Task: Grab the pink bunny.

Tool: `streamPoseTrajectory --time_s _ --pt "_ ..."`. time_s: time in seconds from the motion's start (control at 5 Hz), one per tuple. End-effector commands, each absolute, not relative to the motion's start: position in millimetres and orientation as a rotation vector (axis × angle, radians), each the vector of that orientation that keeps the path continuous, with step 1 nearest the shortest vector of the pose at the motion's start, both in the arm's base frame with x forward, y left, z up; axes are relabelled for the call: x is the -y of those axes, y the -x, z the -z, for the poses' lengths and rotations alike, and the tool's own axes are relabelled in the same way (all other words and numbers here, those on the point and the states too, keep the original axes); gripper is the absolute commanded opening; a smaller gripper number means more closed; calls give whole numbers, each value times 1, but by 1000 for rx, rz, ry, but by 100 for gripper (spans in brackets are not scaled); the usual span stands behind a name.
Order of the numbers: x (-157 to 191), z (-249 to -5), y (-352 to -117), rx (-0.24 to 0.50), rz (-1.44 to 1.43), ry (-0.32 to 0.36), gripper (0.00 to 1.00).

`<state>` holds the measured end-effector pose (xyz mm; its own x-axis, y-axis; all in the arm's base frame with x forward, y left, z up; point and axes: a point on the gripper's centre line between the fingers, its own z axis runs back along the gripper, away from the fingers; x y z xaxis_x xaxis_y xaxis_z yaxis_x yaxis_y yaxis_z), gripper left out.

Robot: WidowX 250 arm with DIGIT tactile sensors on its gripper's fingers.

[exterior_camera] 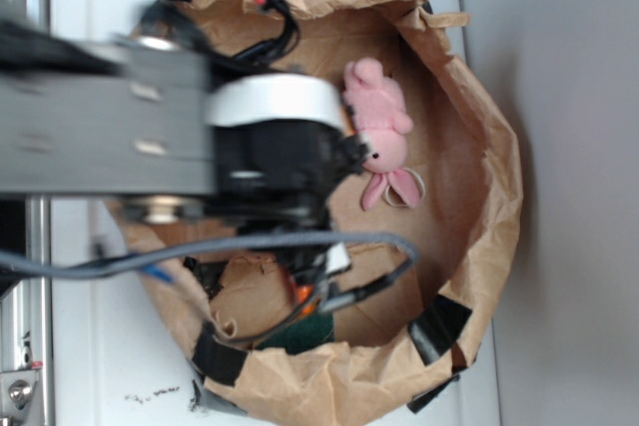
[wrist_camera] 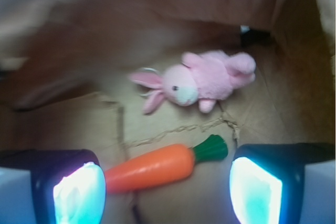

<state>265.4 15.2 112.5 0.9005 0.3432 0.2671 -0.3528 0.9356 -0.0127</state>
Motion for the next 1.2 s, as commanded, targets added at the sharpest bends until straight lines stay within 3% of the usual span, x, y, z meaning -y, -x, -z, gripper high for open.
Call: streamPoseTrajectory --time_s 0.0,0.6,0.8,1.0 --pt "-31 -117 -288 342 -394 -81 100" --pt "-31 -117 -288 342 -394 -81 100" --pt "-34 -109 -293 257 -639 -76 100" --pt "-35 -100 -295 261 -851 -66 100"
